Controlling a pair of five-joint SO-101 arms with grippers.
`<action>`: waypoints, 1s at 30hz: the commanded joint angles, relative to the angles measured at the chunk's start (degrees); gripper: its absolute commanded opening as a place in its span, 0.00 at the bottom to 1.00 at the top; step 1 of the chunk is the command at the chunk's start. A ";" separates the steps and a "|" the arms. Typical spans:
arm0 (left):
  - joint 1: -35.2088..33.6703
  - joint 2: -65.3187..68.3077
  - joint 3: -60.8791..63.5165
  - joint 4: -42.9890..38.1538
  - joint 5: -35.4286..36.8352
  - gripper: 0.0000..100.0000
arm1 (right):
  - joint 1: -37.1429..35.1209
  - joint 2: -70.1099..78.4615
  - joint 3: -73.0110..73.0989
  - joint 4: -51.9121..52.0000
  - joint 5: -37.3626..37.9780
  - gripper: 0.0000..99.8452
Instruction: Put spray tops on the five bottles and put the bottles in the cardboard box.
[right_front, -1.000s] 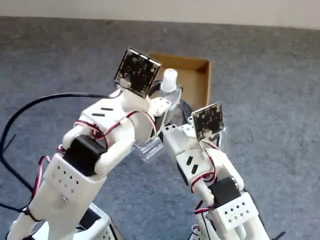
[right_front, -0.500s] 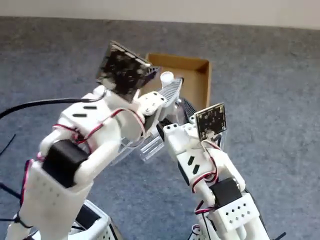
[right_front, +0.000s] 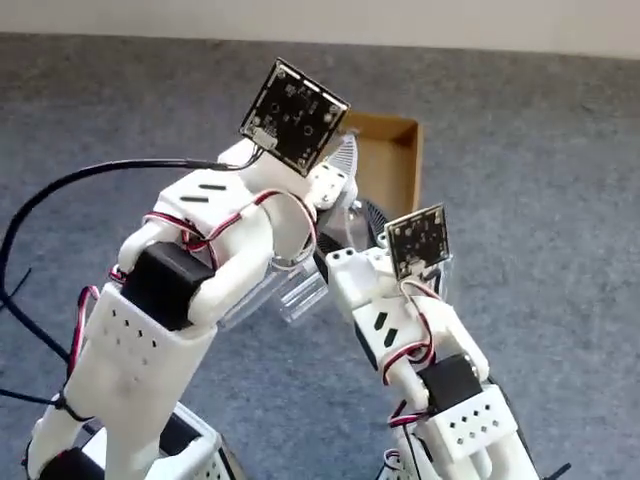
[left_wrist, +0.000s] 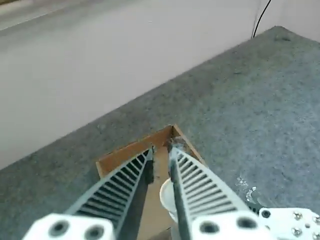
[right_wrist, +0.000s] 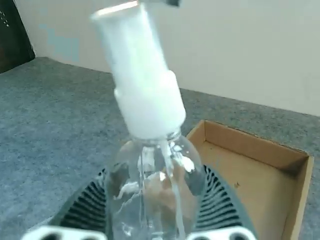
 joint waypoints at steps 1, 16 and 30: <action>0.22 0.84 -1.80 0.44 -0.62 0.05 | 0.84 -1.10 -1.10 -1.63 -0.53 0.00; -17.89 -16.04 -0.31 5.54 -5.19 0.13 | 5.14 23.25 -14.81 -1.63 -0.88 0.00; -17.71 -20.97 50.95 -21.89 0.26 0.20 | -2.24 60.35 -54.99 8.13 -0.88 0.00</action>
